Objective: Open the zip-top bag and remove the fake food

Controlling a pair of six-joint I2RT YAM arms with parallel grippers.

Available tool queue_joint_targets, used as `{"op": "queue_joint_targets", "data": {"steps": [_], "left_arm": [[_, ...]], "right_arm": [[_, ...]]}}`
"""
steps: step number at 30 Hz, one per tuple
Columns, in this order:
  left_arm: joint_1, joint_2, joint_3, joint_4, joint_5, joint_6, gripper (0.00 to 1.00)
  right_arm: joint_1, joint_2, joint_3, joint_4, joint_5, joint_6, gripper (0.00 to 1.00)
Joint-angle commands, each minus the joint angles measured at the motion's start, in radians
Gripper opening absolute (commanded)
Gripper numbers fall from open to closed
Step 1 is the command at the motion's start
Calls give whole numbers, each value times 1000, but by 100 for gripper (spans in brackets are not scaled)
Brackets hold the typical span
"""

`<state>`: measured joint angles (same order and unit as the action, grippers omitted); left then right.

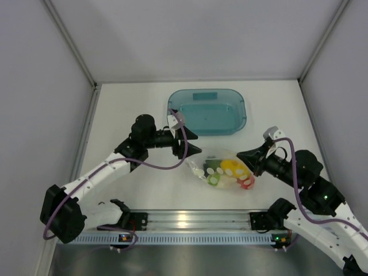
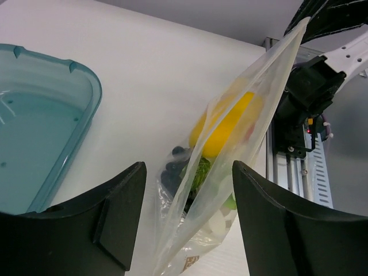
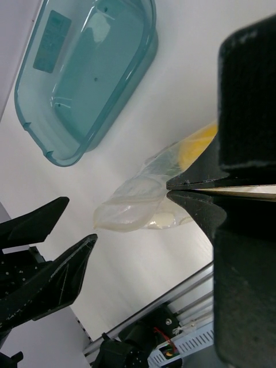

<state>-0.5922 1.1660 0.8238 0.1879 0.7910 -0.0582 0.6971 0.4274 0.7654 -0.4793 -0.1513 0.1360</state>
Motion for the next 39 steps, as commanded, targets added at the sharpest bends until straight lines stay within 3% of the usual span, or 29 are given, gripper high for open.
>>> {"op": "queue_joint_targets", "data": {"steps": [1, 9, 12, 16, 17, 19, 20, 22, 26, 30, 32, 37, 39], "left_arm": [[-38, 9, 43, 38, -13, 26, 67], [-101, 49, 63, 36, -154, 49, 67], [-101, 89, 77, 36, -90, 49, 65], [-103, 138, 83, 38, 35, 49, 53], [-103, 145, 86, 36, 87, 49, 49], [-103, 161, 90, 38, 103, 49, 32], [-103, 165, 95, 38, 103, 49, 16], [-103, 167, 100, 38, 90, 34, 0], [-103, 109, 86, 28, -131, -40, 0], [-103, 12, 87, -74, -474, -147, 0], [-103, -9, 100, -172, -521, -167, 0], [-103, -97, 123, -377, -640, -212, 0], [-103, -121, 139, -438, -711, -274, 0]], "right_arm": [[-11, -1, 25, 42, -11, 14, 0], [-11, -7, 32, 53, -59, 8, 0], [-11, -7, 29, 56, -74, 5, 0], [-11, -10, 32, 65, -74, 5, 0], [-11, -4, 35, 67, -77, 4, 0], [-10, -1, 38, 68, -82, 2, 0], [-11, 2, 41, 70, -79, -2, 0], [-10, 7, 40, 77, -73, -9, 0], [-11, 43, 44, 99, -2, 13, 0], [-11, 117, 80, 102, 70, 59, 3], [-11, 160, 98, 105, 96, 83, 8], [-11, 224, 129, 105, 117, 126, 10], [-11, 241, 140, 99, 130, 145, 19]]}}
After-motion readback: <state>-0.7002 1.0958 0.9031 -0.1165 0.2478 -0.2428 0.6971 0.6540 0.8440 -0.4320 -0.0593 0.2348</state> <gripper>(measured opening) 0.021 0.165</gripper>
